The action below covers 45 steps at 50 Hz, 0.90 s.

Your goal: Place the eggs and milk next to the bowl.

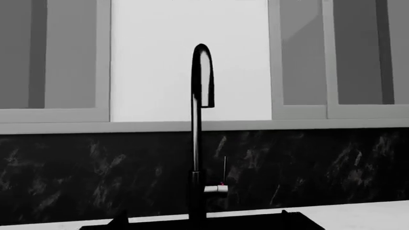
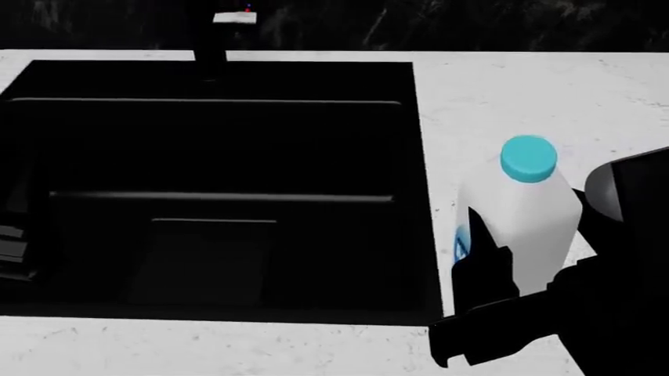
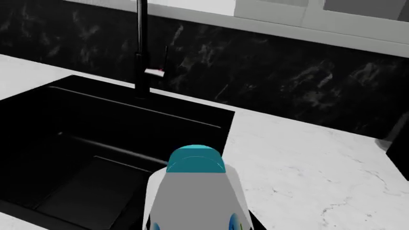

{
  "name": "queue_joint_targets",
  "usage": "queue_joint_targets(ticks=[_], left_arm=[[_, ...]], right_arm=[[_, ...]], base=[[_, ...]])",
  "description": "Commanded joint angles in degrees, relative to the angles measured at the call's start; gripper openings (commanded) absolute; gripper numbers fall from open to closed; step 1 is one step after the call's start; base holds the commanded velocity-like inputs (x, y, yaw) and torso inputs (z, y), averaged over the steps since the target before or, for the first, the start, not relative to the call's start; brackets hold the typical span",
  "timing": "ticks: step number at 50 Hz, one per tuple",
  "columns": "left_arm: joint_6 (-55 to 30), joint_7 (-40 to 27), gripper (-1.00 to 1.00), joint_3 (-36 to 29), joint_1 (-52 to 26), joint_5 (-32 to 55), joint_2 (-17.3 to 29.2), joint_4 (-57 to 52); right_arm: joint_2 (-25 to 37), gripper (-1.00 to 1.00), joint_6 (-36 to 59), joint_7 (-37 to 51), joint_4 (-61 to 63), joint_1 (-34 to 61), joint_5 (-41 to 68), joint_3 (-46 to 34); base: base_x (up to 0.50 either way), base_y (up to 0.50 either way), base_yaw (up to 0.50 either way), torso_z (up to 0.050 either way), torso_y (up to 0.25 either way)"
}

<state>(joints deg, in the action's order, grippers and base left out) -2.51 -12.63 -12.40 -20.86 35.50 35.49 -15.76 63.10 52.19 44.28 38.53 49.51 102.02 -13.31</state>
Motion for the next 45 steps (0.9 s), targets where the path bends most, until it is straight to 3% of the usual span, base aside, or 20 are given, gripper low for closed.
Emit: queue_joint_targets(ticks=[1, 45], left_arm=[[-0.8, 1.2, 1.0, 1.6, 0.3, -0.4, -0.9, -0.7], [-0.9, 1.1, 1.0, 1.0, -0.2, -0.9, -1.0, -0.5]], right_arm=[[-0.9, -1.0, 0.4, -1.9, 0.3, 1.2, -2.7, 2.5], [-0.6, -1.0, -1.2, -3.6, 0.7, -2.1, -4.8, 3.7]], base=[[0.0, 0.5, 0.0, 0.0, 0.0], [0.0, 0.5, 0.0, 0.0, 0.001]])
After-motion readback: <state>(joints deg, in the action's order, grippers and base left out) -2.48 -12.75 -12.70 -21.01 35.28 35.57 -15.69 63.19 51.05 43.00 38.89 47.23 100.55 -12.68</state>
